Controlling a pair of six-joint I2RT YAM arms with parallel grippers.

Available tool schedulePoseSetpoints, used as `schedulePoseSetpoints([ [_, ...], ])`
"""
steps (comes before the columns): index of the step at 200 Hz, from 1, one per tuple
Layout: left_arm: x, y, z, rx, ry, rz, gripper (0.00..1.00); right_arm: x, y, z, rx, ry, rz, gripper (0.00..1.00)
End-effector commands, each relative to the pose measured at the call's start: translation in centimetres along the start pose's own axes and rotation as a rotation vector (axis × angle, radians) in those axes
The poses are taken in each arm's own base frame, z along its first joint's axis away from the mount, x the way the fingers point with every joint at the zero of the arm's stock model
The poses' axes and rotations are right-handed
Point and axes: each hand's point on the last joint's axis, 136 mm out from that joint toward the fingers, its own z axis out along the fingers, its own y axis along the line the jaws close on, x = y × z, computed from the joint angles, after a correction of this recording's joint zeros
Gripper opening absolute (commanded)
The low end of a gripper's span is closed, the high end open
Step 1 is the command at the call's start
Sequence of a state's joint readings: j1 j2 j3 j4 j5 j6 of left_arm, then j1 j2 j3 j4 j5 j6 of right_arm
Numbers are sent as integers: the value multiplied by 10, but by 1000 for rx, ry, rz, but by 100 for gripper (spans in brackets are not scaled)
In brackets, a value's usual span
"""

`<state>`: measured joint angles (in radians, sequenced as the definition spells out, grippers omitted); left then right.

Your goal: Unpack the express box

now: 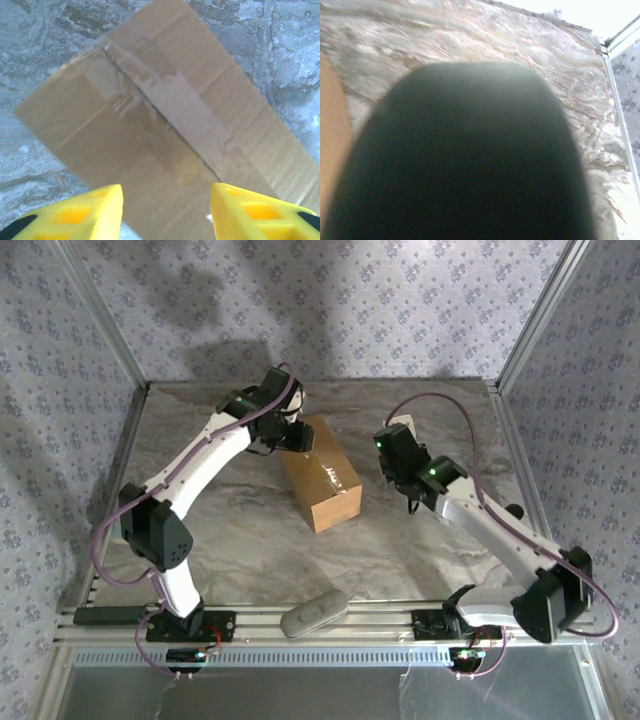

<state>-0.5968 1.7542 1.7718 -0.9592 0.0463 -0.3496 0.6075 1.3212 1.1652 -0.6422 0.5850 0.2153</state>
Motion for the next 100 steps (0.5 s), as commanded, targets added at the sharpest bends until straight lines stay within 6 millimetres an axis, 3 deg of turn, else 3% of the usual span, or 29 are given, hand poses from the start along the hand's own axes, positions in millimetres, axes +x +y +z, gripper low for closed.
schedulePoseSetpoints([
  [1,7,8,-19,-28,-30,0,50,-8,-19,9,105,37,13,0],
  [74,36,45,-31,-88,-13,-63,50,-2,-38,82,339,259,-114,0],
  [100,45,57,-32,-88,-6,-95,51,6,-37,107,373,329,-160,0],
])
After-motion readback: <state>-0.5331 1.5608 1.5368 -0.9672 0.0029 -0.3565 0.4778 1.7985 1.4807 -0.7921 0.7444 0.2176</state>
